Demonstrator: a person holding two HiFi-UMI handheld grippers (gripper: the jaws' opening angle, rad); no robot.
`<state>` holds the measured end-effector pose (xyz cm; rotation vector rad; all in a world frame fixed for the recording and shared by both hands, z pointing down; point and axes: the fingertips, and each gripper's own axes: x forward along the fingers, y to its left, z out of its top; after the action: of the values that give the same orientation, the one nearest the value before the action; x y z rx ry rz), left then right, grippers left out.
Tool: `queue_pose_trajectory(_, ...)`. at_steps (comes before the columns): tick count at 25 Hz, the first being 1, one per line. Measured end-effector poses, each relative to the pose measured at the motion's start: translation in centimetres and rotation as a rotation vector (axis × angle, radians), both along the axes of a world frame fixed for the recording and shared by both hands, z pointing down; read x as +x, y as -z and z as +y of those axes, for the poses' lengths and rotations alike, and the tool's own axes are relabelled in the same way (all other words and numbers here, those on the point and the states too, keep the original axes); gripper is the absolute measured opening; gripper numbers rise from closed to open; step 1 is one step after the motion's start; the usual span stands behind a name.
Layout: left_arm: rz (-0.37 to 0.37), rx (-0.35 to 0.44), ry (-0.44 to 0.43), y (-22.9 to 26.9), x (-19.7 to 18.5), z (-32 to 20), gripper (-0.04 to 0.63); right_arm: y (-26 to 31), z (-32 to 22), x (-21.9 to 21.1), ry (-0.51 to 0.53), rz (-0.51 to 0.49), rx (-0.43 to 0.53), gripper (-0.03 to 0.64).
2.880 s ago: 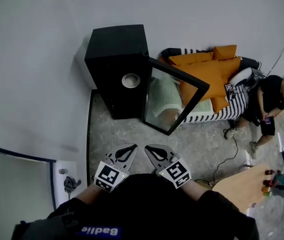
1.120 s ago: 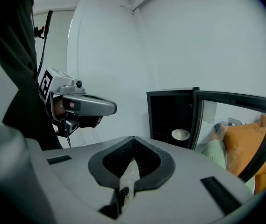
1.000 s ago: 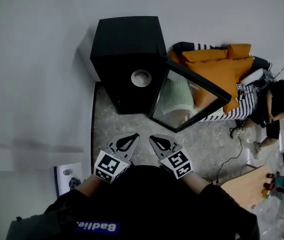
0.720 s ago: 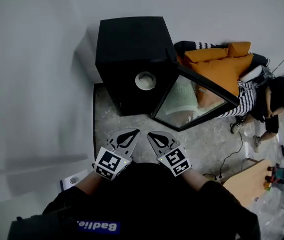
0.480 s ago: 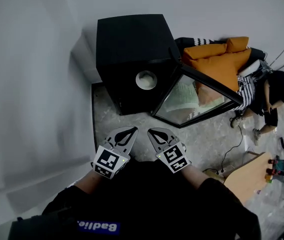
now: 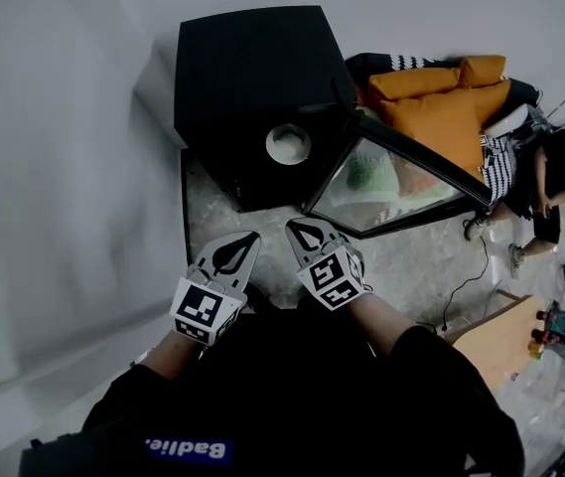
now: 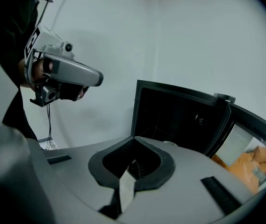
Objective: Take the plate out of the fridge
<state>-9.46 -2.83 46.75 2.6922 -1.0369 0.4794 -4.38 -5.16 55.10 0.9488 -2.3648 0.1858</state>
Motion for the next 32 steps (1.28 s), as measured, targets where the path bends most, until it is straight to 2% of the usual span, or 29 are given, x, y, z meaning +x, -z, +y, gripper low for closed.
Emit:
queue_pose_trajectory(9,-0.034,-0.009,0.078,0.5,1.3,-0.4,0.008,-2.8,-3.1,2.0,0.036,0.035,-0.019,0.0)
queue_pose_trajectory(15,-0.059,-0.038,0.109,-0.5,1.3,-0.5,0.008,-5.0,-5.3,2.4,0.007,-0.017,-0.07,0.0)
queue_pose_trajectory(19,-0.051,-0.074,0.132,-1.1,1.5,-0.7,0.008,-6.2,-7.1,2.8,-0.06,-0.075,-0.128,0.0)
queue_pose_trajectory(23,-0.07,-0.083,0.103,-2.1,1.9,-0.5,0.008,-7.8,-8.5,3.5,-0.134,-0.136,-0.185,0.0)
queue_pose_trajectory(28,-0.07,-0.073,0.077,-2.3,2.4,-0.6,0.008,-10.5,-9.2,4.7,-0.227,-0.199,-0.259,0.0)
queue_pose_trajectory(32,-0.075,-0.06,0.052,-2.4,2.4,-0.6,0.008,-11.6,-9.5,4.9,-0.286,-0.296,-0.323,0.0)
